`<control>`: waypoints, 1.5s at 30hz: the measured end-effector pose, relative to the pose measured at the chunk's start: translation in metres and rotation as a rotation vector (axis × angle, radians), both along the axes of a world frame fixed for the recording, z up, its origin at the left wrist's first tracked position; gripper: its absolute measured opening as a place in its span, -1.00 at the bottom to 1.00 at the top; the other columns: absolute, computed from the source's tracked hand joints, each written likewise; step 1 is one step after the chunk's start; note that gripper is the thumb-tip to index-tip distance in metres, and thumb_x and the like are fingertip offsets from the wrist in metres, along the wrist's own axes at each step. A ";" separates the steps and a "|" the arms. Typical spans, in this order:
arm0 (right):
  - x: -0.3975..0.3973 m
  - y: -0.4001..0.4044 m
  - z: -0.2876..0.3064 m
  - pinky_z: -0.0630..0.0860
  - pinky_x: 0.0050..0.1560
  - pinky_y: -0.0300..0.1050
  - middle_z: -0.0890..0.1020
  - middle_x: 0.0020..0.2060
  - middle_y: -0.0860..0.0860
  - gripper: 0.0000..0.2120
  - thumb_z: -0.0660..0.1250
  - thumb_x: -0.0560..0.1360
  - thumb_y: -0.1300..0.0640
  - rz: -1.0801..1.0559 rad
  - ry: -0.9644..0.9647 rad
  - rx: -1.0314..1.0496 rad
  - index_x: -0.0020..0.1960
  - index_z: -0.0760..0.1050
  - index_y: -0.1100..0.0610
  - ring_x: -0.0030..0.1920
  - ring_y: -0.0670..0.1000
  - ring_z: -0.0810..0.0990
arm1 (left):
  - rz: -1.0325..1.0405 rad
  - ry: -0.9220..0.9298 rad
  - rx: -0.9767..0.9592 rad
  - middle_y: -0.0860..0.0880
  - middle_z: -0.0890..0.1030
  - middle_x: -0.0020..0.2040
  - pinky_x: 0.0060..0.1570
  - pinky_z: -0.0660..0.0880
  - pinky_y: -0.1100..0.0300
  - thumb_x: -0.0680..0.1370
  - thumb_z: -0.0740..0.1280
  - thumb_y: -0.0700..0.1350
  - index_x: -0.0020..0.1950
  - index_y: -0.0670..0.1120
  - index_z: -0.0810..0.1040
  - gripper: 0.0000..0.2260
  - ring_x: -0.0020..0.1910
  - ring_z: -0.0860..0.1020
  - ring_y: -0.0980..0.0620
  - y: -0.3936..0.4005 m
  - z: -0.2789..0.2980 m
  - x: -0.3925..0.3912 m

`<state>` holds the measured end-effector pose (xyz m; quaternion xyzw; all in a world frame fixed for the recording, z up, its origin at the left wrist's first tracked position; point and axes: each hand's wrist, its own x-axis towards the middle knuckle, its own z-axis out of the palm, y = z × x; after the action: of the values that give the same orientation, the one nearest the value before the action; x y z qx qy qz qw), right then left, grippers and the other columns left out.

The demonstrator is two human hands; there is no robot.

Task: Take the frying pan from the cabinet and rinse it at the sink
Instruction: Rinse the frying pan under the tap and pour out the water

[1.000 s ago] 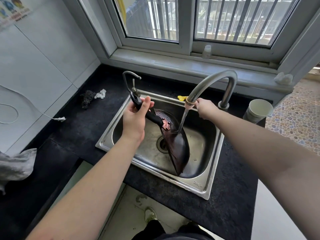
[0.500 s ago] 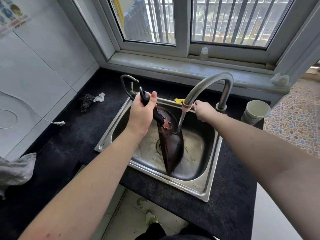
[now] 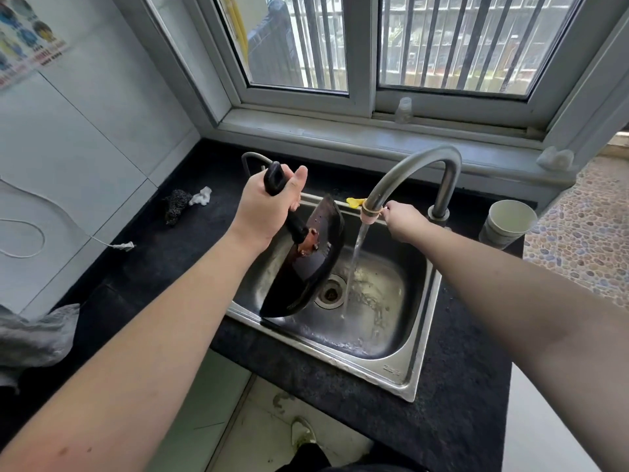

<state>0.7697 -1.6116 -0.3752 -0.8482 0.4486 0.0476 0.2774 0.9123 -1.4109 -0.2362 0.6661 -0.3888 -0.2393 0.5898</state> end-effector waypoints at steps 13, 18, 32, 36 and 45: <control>-0.002 0.004 0.007 0.43 0.05 -0.02 0.49 0.23 0.16 -0.69 0.05 0.65 0.25 0.105 0.086 -0.115 0.34 0.39 0.21 0.20 0.21 0.49 | -0.153 0.048 0.089 -0.11 0.36 -0.57 -0.26 0.42 0.07 0.52 0.30 -0.25 -0.50 -0.19 0.33 -0.62 -0.51 0.36 -0.07 -0.009 -0.023 -0.013; -0.002 0.006 0.011 0.44 0.11 -0.02 0.47 0.26 0.17 -0.67 0.03 0.65 0.27 0.151 0.126 -0.152 0.38 0.37 0.21 0.23 0.21 0.48 | -0.165 0.134 0.122 -0.08 0.36 -0.57 -0.25 0.44 0.10 0.48 0.30 -0.24 -0.49 -0.16 0.30 -0.65 -0.51 0.37 -0.07 -0.016 -0.031 -0.015; -0.004 0.003 0.013 0.45 -0.01 -0.02 0.52 0.18 0.19 -0.71 0.04 0.65 0.22 0.155 0.103 -0.137 0.29 0.42 0.25 0.15 0.22 0.54 | -0.255 0.316 0.216 -0.10 0.51 -0.49 -0.27 0.49 0.17 0.44 0.34 -0.23 -0.45 -0.14 0.47 -0.75 -0.44 0.50 -0.04 -0.044 -0.041 0.010; -0.004 0.002 0.011 0.50 0.05 0.00 0.54 0.17 0.21 -0.70 0.02 0.66 0.16 0.133 0.081 -0.086 0.29 0.39 0.25 0.14 0.23 0.56 | -0.108 0.452 0.151 -0.08 0.57 -0.37 -0.11 0.53 0.07 0.52 0.38 -0.24 -0.31 -0.15 0.52 -0.80 -0.32 0.56 -0.02 -0.049 -0.043 0.017; -0.004 0.001 0.010 0.45 0.06 -0.02 0.50 0.23 0.19 -0.68 0.03 0.67 0.21 0.158 0.083 -0.117 0.36 0.38 0.23 0.19 0.22 0.52 | 0.083 0.488 0.083 -0.03 0.52 -0.39 -0.15 0.50 0.11 0.33 0.48 0.12 -0.31 -0.13 0.46 -0.65 -0.38 0.48 0.01 -0.052 -0.046 0.015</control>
<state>0.7659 -1.6110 -0.3654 -0.8931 0.3932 0.0783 0.2041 0.9269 -1.4628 -0.2827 0.6278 -0.1971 -0.3842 0.6476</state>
